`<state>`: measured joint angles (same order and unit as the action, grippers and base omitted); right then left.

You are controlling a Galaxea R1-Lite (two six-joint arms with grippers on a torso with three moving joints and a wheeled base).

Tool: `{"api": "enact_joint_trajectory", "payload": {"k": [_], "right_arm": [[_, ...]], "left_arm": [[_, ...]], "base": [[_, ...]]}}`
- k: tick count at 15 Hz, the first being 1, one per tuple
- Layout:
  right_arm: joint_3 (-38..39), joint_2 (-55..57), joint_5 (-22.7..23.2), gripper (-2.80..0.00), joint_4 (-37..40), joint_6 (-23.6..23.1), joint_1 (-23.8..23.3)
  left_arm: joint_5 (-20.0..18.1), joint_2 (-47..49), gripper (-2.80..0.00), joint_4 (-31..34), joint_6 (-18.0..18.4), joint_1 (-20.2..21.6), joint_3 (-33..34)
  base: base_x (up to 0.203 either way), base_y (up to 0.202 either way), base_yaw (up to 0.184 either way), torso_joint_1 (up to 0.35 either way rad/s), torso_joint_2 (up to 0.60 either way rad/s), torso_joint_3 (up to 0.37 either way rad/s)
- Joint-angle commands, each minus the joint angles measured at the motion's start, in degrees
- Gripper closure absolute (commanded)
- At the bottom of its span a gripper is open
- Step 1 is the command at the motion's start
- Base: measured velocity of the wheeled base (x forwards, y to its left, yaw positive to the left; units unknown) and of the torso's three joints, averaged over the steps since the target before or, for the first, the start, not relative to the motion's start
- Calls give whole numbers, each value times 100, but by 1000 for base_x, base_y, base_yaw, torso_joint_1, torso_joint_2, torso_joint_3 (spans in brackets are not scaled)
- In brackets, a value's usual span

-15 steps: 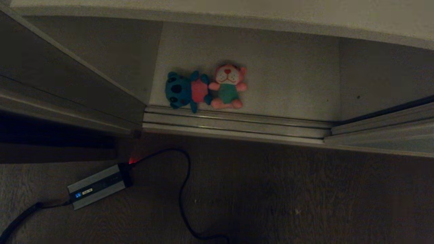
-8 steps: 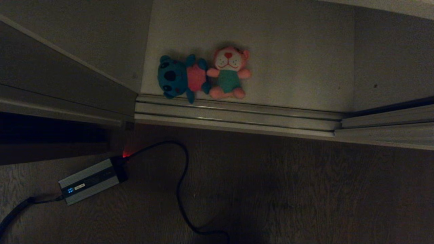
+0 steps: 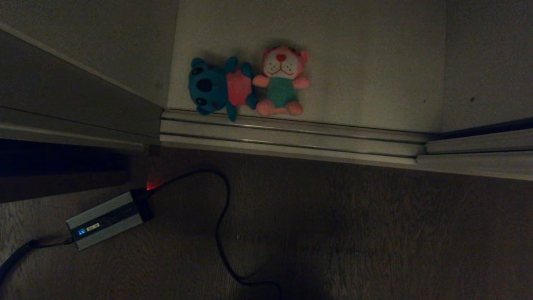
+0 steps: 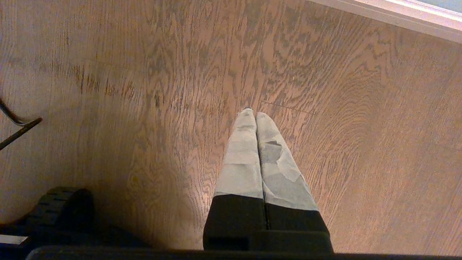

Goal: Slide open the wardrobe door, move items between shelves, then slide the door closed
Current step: Place the blue doll on the higher shelf

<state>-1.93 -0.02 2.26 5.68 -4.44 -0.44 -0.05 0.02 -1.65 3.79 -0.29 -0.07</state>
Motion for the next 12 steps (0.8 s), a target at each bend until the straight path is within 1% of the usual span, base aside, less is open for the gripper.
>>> {"api": "enact_joint_trajectory", "payload": {"k": [1, 3, 4, 5, 6, 8, 10, 12], "right_arm": [[-1, -7, 3, 0, 4, -5, 0], [-1, -7, 3, 0, 4, -5, 0], [-1, -7, 3, 0, 4, -5, 0], [-1, -7, 3, 0, 4, -5, 0], [-1, -7, 3, 0, 4, -5, 0], [-1, -7, 3, 0, 4, -5, 0], [6, -7, 3, 0, 4, -5, 0], [-1, -7, 3, 0, 4, -5, 0]], "left_arm": [[-7, 9, 0, -167, 189, 3, -320], [-97, 162, 0, -53, 228, 3, -1075], [-319, 430, 0, 142, 235, 2, -1531], [-547, 858, 0, 280, 228, -9, -1788], [-699, 1275, 0, 330, 206, -20, -1936], [-1074, 2421, 0, 383, 43, -39, -2236], [-1689, 3515, 0, 447, -151, -49, -2534], [-2504, 4440, 0, 623, -286, -99, -2901]], "base": [[0, 0, 0, 0, 0, 0], [0, 0, 0, 0, 0, 0], [0, 0, 0, 0, 0, 0], [0, 0, 0, 0, 0, 0], [0, 0, 0, 0, 0, 0], [0, 0, 0, 0, 0, 0], [0, 0, 0, 0, 0, 0], [0, 0, 0, 0, 0, 0]]}}
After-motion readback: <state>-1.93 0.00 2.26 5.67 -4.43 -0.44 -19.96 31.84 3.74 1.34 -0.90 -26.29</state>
